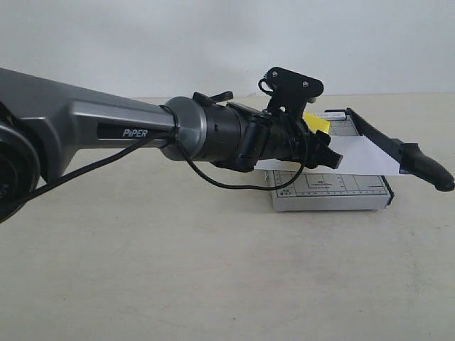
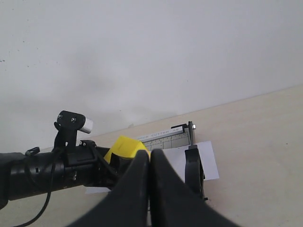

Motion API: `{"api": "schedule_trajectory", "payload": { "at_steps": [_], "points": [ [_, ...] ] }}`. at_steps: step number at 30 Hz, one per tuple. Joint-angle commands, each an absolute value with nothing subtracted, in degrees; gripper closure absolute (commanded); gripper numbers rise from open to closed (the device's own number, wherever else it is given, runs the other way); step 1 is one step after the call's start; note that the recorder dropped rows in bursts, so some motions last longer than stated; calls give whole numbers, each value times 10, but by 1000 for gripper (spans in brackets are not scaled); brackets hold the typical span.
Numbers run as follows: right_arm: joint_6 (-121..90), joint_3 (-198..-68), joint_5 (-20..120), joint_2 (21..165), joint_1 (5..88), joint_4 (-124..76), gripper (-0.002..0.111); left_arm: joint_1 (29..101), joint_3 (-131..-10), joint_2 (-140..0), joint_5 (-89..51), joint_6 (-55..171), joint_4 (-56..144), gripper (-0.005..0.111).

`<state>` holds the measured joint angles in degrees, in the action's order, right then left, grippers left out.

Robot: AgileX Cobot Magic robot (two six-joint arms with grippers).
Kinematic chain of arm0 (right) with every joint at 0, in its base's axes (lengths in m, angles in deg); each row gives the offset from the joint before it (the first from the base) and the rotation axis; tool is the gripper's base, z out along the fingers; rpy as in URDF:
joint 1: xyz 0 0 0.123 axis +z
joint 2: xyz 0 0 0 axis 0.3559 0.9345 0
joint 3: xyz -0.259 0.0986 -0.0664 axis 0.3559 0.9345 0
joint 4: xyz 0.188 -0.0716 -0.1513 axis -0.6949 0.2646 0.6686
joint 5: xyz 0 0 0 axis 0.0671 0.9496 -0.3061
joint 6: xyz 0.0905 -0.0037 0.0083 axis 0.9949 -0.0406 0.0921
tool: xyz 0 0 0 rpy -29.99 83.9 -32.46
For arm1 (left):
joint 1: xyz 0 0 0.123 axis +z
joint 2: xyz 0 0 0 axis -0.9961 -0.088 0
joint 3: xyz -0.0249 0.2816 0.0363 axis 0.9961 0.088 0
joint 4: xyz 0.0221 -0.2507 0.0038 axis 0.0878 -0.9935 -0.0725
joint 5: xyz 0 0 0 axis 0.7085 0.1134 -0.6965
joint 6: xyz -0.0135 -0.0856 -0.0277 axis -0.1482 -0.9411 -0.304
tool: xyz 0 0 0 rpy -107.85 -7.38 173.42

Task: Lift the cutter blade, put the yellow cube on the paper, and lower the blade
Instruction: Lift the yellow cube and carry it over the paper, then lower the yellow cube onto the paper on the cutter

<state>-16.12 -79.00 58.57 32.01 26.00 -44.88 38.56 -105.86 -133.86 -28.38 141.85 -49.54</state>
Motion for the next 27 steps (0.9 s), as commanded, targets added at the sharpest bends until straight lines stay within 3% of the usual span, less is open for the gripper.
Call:
{"api": "schedule_trajectory", "payload": {
  "at_steps": [1, 14, 16, 17, 20, 27],
  "points": [
    [-162, -789, 585, 317, 260, -449, 108, 387, -1063, -1340, -285, 1421, -492, 102],
    [-162, -789, 585, 317, 260, -449, 108, 387, -1063, -1341, -288, 1421, -492, 101],
    [-162, -789, 585, 317, 260, -449, 108, 387, -1063, -1341, -287, 1421, -492, 88],
    [-162, -789, 585, 317, 260, -449, 108, 387, -1063, -1341, -287, 1417, -492, 74],
    [-162, -789, 585, 317, 260, -449, 108, 387, -1063, -1341, -287, 1417, -492, 49],
    [-152, -789, 585, 317, 260, -449, 108, 387, -1063, -1341, -288, 1417, -492, 46]
  ]
}}
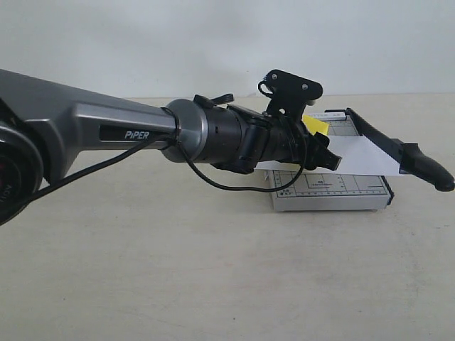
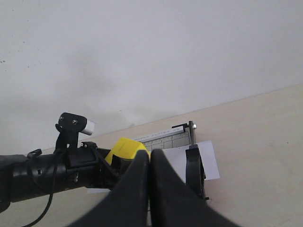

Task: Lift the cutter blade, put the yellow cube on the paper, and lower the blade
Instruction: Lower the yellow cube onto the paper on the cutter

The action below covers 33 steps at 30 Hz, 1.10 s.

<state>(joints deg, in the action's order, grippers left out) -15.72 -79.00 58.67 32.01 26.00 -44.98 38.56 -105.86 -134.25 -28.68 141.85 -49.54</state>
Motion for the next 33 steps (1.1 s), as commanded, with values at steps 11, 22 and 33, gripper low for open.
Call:
{"api": "schedule_trajectory", "payload": {
  "at_steps": [11, 22, 33],
  "points": [
    [-152, -789, 585, 317, 260, -449, 108, 387, -1069, -1325, -288, 1417, -492, 46],
    [-148, -789, 585, 317, 260, -450, 108, 387, -1069, -1321, -287, 1417, -492, 46],
    [-148, -789, 585, 317, 260, -450, 108, 387, -1069, -1329, -289, 1417, -498, 46]
  ]
}}
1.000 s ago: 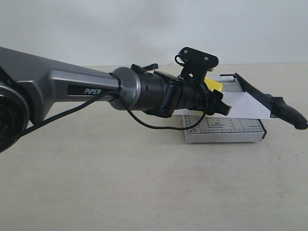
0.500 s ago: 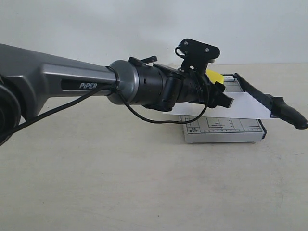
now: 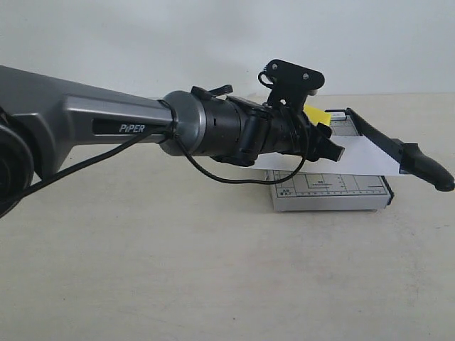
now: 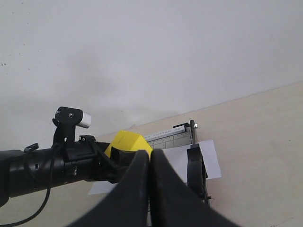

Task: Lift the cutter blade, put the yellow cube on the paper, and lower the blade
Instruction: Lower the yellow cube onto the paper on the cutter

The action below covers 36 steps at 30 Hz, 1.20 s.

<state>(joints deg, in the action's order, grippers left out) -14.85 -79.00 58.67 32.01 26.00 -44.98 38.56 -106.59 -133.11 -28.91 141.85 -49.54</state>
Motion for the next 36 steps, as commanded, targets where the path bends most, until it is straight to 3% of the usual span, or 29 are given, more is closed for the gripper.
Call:
{"api": "schedule_trajectory", "payload": {
  "at_steps": [1, 36],
  "points": [
    [-148, -789, 585, 317, 260, -450, 108, 387, -1069, -1329, -284, 1417, -497, 46],
    [-148, -789, 585, 317, 260, -451, 108, 387, -1069, -1341, -267, 1417, -523, 46]
  ]
}}
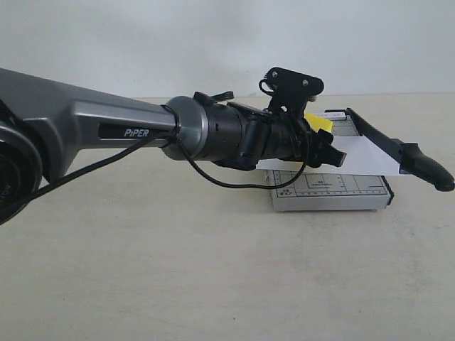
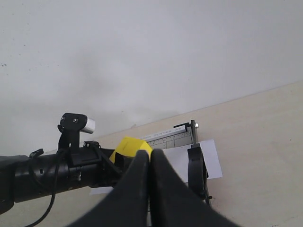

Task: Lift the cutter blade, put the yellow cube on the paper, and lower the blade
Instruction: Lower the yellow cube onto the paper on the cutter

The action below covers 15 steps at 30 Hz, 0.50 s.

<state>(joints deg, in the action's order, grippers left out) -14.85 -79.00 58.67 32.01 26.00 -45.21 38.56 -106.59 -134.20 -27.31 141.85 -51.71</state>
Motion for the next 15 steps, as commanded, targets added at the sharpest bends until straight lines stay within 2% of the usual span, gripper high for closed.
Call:
{"api": "schedule_trajectory", "payload": {
  "at_steps": [1, 5, 10, 15],
  "points": [
    [-148, -789, 585, 317, 260, -451, 108, 387, -1069, -1341, -267, 1417, -523, 46],
    [-148, -789, 581, 317, 260, -451, 108, 387, -1069, -1341, -267, 1417, -523, 45],
    [-148, -789, 581, 317, 260, -453, 108, 387, -1069, -1341, -277, 1418, -522, 29],
    [-148, -789, 581, 317, 260, -453, 108, 387, -1069, -1341, -280, 1418, -523, 27]
  ]
}}
